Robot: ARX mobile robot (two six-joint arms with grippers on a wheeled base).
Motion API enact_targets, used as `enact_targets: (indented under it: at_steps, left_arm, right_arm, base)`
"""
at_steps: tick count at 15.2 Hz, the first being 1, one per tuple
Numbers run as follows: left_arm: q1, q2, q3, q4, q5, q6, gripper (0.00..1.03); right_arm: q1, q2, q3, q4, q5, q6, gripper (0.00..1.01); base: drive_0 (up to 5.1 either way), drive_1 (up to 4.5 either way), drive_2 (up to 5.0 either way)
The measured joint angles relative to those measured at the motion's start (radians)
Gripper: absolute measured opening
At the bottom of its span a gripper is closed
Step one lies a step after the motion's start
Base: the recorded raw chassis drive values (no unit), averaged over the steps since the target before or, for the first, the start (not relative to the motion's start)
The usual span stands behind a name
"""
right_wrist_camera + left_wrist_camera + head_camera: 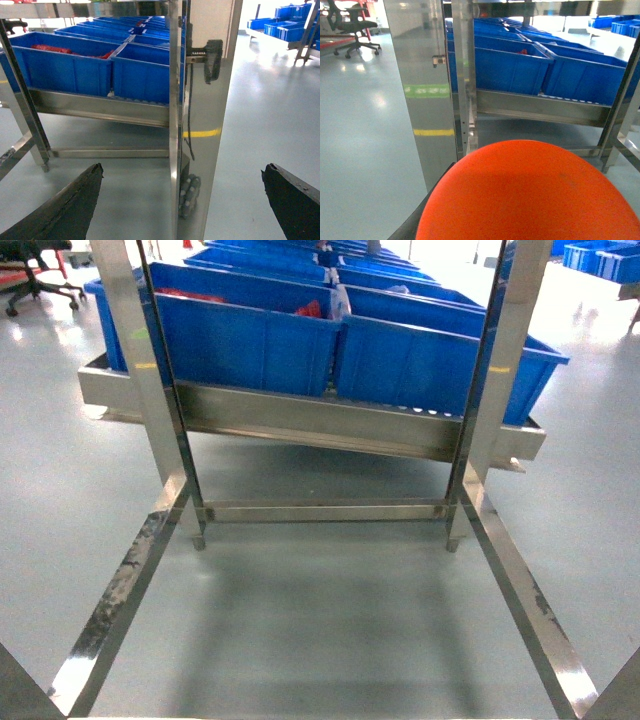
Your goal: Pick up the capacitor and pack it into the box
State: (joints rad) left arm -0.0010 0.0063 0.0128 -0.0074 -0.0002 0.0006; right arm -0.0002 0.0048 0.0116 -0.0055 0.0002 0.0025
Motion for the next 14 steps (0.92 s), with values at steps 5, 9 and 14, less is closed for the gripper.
enact_targets:
  at_steps: [5,9,14]
  left_arm:
    - [0.0,0.0,0.0,0.002,0.001,0.0,0.43]
    - [0.001,0.0,0.0,0.0,0.0,0.0,0.43]
    - [0.001,0.0,0.0,0.0,-0.004,0.0,0.43]
  right_arm:
    - [0.0,0.0,0.0,0.002,0.001,0.0,0.98]
    - [0.0,0.0,0.0,0.002,0.0,0.0,0.98]
    - [0.0,0.0,0.0,0.002,0.0,0.0,0.98]
  base:
    - [-2.9,1.55,1.5]
    - [-4.9,2.58,2.6]
    - [-4.9,2.58,2.6]
